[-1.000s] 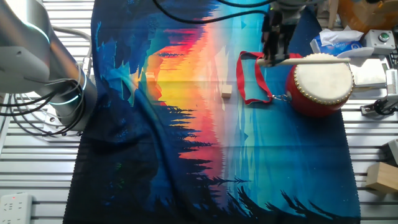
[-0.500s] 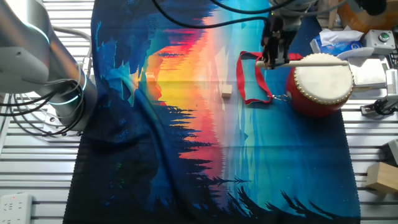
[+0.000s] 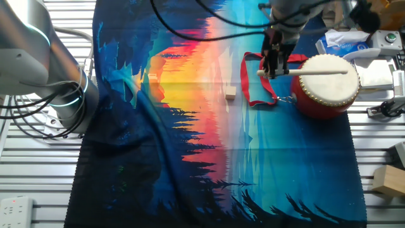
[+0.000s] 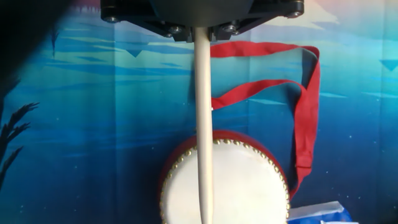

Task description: Play the drum

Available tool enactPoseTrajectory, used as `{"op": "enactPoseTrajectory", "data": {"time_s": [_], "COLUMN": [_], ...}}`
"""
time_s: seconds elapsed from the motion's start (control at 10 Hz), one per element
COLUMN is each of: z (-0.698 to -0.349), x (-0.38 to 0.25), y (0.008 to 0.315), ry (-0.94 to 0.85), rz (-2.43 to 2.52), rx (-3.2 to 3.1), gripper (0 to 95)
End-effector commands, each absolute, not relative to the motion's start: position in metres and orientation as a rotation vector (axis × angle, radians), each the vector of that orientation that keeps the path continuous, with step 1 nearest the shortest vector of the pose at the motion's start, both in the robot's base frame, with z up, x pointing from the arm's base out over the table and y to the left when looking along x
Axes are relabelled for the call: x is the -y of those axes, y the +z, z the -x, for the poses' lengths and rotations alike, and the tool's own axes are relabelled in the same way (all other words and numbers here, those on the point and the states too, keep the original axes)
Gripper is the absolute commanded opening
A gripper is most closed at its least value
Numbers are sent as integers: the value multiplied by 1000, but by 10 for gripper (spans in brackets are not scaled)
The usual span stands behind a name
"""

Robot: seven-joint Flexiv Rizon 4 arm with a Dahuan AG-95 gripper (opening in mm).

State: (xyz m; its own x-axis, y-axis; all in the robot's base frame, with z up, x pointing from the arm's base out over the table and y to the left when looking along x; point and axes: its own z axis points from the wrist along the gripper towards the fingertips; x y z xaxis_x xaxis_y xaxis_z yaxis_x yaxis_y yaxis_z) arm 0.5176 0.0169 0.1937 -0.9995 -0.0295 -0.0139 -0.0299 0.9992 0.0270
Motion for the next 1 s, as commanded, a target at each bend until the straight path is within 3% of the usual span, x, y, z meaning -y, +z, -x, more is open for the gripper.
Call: {"op": "enactPoseTrajectory", "data": {"time_s": [0.1,1.0], "z": [-518,-518], "x": [-17,-18], "y": [194,196], "ry": [109,149], "rz": [33,62], "rx": [-3152,-3329], "gripper": [0,0]}}
